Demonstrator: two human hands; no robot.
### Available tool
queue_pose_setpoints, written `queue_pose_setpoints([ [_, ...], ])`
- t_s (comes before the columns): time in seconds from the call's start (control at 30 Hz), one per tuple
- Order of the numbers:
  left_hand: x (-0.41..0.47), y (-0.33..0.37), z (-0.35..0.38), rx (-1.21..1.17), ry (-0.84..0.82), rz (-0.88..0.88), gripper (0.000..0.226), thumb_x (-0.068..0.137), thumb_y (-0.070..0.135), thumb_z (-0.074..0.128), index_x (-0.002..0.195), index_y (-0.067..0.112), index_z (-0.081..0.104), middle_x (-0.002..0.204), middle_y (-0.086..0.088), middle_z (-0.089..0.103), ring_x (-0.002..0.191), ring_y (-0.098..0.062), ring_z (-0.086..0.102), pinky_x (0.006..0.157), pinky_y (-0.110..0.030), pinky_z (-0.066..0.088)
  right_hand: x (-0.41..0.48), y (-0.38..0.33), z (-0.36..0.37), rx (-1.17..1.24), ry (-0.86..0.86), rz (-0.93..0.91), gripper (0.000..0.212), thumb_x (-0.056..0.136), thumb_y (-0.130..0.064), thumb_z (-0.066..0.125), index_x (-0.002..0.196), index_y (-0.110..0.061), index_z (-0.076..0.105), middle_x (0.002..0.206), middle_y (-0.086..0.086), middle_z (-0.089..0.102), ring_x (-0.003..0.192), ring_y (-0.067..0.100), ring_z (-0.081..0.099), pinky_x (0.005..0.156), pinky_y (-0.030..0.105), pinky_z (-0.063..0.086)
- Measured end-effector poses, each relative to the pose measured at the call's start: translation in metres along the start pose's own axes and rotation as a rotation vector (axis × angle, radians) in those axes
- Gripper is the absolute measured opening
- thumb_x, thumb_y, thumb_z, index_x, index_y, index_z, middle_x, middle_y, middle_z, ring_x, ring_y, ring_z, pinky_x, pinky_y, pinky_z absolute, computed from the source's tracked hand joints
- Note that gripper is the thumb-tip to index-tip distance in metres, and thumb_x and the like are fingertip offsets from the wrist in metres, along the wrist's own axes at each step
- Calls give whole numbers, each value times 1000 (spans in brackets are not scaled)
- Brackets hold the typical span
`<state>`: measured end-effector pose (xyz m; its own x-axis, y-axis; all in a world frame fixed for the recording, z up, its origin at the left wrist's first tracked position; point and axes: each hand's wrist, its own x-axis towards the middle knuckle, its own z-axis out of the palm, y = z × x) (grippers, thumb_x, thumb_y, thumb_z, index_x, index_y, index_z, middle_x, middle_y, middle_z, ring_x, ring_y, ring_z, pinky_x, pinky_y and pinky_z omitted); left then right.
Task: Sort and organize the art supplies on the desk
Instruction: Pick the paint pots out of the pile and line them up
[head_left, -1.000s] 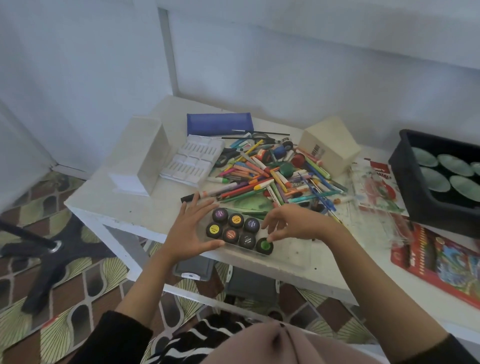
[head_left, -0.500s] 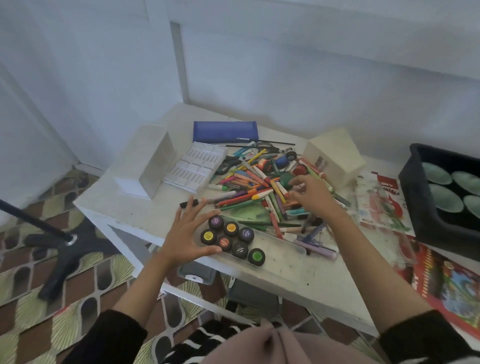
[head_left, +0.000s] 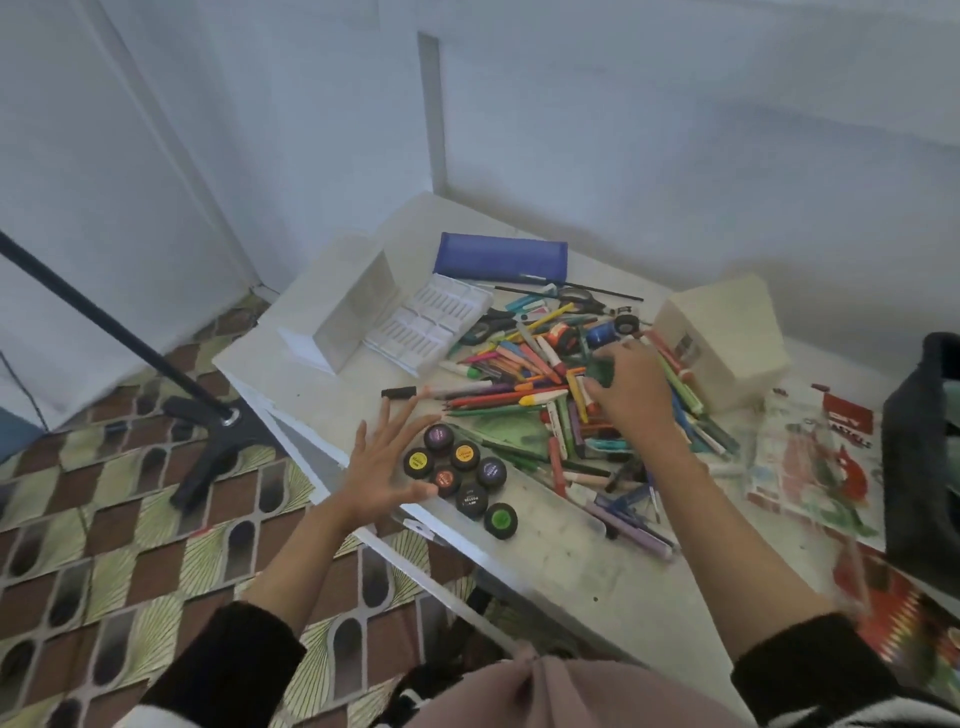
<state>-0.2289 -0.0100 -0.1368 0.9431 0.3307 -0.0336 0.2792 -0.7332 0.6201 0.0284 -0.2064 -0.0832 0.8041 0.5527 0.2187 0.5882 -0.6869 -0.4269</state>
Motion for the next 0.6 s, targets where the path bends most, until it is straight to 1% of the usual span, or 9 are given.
queue_pose_setpoints([
  [0.03,-1,2,0,-9,-7,-21,106,53,98,28,143,43,16,158,12,-8,142,-14,-25,112,-49,-17,-7,-4,-6,80,39,2,32,78,-26,73,104,-11,63,103,7,61,100,25,53,80,33,43],
  [0.1,-1,4,-2,-66,-26,-67,105,51,98,32,141,46,18,157,14,-6,141,-9,-25,112,-47,-19,-25,-14,-18,359,39,75,28,78,-28,75,98,-14,62,93,-1,62,86,14,56,69,18,43],
  [0.17,1,6,-4,-153,-41,-119,101,48,98,38,137,53,22,157,17,-2,140,-4,-23,112,-45,-20,-43,-23,-27,627,-91,161,26,78,-25,75,96,-15,59,88,-6,60,76,1,57,61,7,42],
  [0.27,2,9,-4,-179,-47,-172,97,46,96,45,133,58,24,156,18,3,138,0,-23,112,-42,-21,-67,-28,-27,851,-384,160,27,79,-11,73,96,-13,52,93,1,57,73,-6,56,62,5,44],
  [0.37,1,14,-4,-141,-54,-203,99,48,84,58,136,54,25,158,15,5,138,0,-23,112,-41,-21,-80,-25,-22,801,-602,-2,39,78,-3,72,102,-30,56,107,5,56,85,7,55,67,11,47],
  [0.43,2,15,-5,-127,-58,-204,104,44,80,61,137,52,24,158,13,5,139,-2,-22,113,-43,-21,-83,-26,-20,701,-668,-165,50,79,-5,70,111,-41,58,110,-3,56,86,2,52,75,19,49],
  [0.47,2,15,-6,-124,-64,-200,108,41,82,61,137,52,24,158,13,5,140,-4,-22,113,-43,-21,-84,-27,-19,667,-671,-229,50,79,-6,70,114,-40,59,108,-5,56,83,-3,50,77,19,47],
  [0.53,3,15,-7,-121,-77,-193,116,35,88,60,138,51,23,158,12,5,142,-6,-21,113,-43,-21,-85,-31,-16,675,-656,-292,44,80,-5,70,115,-31,63,104,-9,56,77,-11,49,71,12,41],
  [0.6,3,13,-7,-116,-85,-196,121,31,93,57,140,50,23,158,12,4,143,-7,-19,113,-43,-20,-88,-33,-12,679,-633,-343,39,78,-6,71,111,-25,65,101,-14,57,80,-11,52,69,8,40],
])
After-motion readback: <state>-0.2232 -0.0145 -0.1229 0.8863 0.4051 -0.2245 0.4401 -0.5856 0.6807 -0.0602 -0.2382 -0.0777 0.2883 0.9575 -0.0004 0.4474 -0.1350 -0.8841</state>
